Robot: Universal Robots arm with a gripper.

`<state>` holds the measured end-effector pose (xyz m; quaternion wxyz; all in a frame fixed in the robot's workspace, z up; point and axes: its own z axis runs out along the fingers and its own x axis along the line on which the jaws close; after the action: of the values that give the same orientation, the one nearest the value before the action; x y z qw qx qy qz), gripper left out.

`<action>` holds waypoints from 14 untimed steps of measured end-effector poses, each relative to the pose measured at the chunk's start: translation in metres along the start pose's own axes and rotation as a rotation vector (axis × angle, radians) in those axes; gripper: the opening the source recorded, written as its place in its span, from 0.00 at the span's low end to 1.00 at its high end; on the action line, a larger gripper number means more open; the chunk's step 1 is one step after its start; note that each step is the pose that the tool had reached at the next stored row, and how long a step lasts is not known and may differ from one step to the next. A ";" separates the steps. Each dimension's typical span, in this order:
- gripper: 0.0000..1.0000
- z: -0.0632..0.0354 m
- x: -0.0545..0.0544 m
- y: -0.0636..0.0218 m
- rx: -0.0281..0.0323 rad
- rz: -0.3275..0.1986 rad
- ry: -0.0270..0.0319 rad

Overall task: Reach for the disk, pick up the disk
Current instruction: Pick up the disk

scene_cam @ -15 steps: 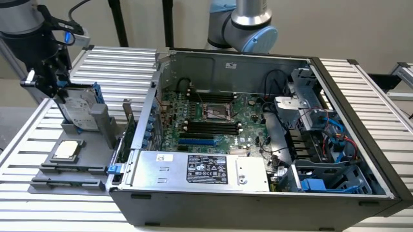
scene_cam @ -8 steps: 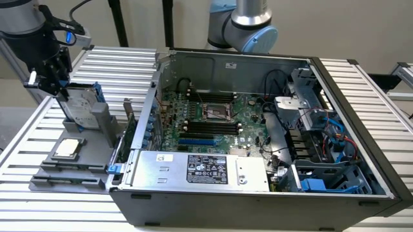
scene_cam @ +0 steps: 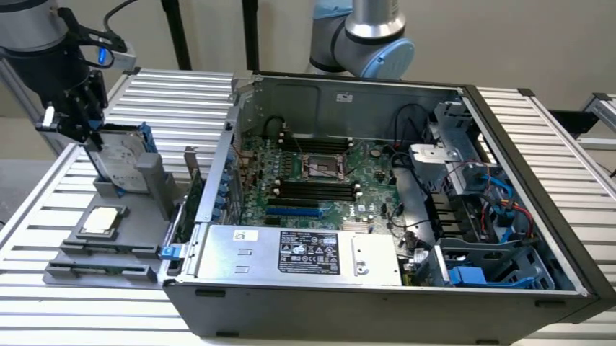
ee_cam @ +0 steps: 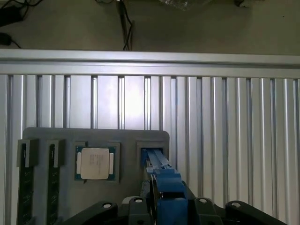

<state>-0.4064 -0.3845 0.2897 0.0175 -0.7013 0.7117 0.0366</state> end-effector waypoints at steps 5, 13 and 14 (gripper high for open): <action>0.34 0.0000 0.002 0.0000 0.0002 0.001 -0.0002; 0.34 -0.0005 0.008 0.0006 0.0006 0.006 -0.0005; 0.34 -0.0005 0.009 0.0007 0.0006 0.007 -0.0006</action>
<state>-0.4072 -0.3936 0.2895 0.0178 -0.6989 0.7140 0.0367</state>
